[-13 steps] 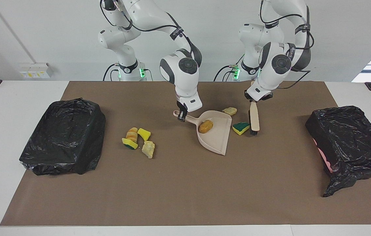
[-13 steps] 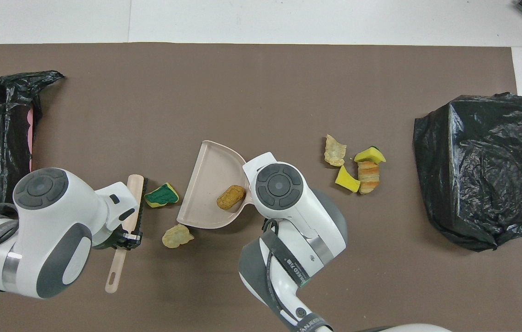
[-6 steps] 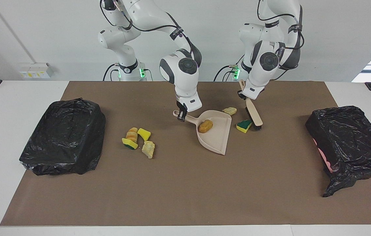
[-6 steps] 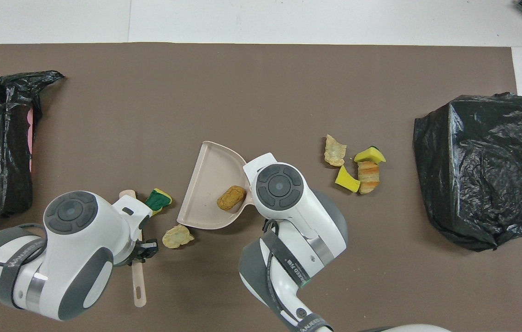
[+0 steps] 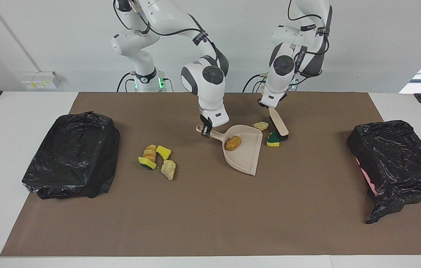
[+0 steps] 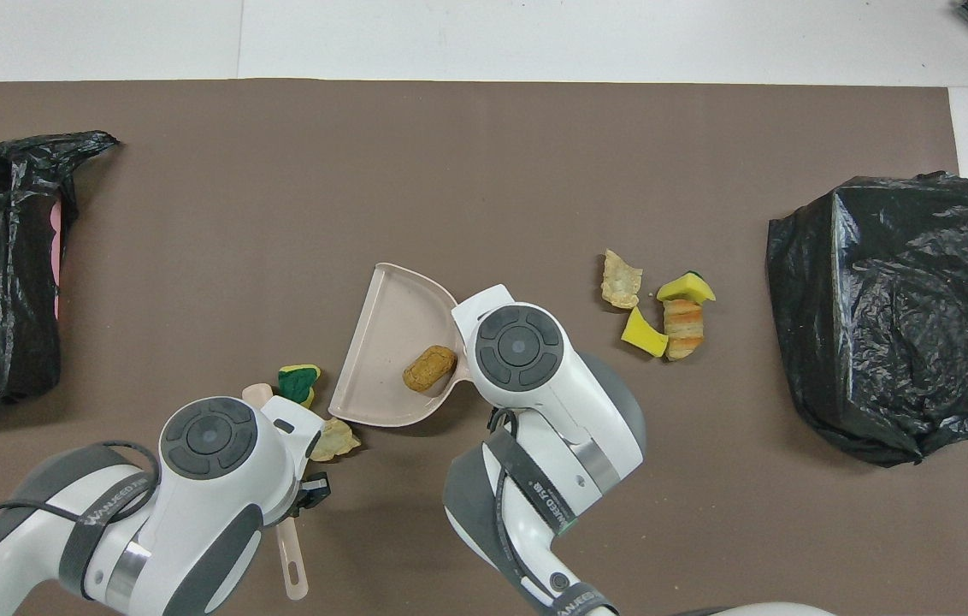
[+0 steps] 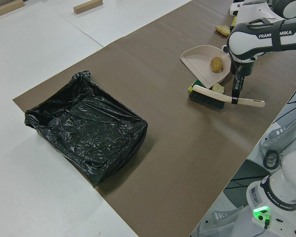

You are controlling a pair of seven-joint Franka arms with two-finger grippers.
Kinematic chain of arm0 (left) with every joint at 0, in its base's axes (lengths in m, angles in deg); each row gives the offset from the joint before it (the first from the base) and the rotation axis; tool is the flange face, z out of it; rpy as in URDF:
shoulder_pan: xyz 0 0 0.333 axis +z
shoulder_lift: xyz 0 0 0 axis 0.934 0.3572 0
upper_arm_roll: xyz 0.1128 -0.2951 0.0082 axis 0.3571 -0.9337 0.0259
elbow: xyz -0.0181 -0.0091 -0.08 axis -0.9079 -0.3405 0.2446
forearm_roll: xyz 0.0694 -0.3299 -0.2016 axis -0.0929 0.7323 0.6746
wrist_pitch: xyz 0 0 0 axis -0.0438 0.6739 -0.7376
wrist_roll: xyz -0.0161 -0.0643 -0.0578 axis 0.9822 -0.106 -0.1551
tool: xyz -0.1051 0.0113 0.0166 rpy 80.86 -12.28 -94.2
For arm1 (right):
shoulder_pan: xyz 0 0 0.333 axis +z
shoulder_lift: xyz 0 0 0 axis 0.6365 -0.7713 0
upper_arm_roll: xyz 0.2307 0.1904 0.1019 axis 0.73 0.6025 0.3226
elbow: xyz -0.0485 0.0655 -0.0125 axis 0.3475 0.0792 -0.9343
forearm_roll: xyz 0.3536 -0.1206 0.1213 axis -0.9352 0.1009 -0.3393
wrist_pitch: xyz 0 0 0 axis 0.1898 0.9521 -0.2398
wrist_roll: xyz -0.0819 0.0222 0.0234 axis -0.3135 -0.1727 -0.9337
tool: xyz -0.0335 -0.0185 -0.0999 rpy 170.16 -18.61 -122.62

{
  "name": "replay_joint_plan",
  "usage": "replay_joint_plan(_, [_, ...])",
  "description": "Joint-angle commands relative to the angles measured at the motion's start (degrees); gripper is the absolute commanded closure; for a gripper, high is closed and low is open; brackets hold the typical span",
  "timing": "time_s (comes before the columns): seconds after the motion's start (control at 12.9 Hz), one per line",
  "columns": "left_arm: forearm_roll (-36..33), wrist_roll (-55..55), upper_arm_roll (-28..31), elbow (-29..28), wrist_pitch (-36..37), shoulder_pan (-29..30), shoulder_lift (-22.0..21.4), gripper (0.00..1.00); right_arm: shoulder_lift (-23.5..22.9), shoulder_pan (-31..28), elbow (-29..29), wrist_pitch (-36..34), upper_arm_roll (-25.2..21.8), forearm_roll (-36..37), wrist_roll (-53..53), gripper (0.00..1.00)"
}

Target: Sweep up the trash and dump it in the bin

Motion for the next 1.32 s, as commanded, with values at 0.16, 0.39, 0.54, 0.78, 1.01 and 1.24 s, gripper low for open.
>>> replay_joint_plan(0.16, [0.7,1.6,0.6,-1.8,-0.2,-1.0,-2.4,1.00,1.8,-0.3,-2.1,0.4,0.2,0.8,-1.3,1.00])
replay_joint_plan(0.39, [2.9,1.8,0.6,-1.7,-0.4,-1.4,-2.3,1.00,1.7,-0.5,-2.1,-0.1,0.1,1.0,-2.0,1.00])
replay_joint_plan(0.54, [3.0,1.9,0.6,-1.7,-0.6,-1.6,-2.3,1.00,2.0,-3.4,-1.2,-3.3,-0.1,3.8,-10.4,1.00])
replay_joint_plan(0.78, [4.0,2.0,0.6,-1.7,-0.9,-1.9,-2.2,1.00,4.5,-4.5,-1.5,-5.2,-0.1,4.2,-16.9,1.00])
replay_joint_plan(1.01, [6.8,2.3,0.6,-1.6,-5.1,-2.6,-1.6,1.00,5.2,-4.3,-2.6,-5.2,-0.1,7.1,-22.9,1.00])
replay_joint_plan(1.24, [9.8,2.0,0.7,-0.4,-12.4,-6.9,2.2,1.00,6.0,-4.1,-4.3,-4.4,0.0,7.0,-22.1,1.00])
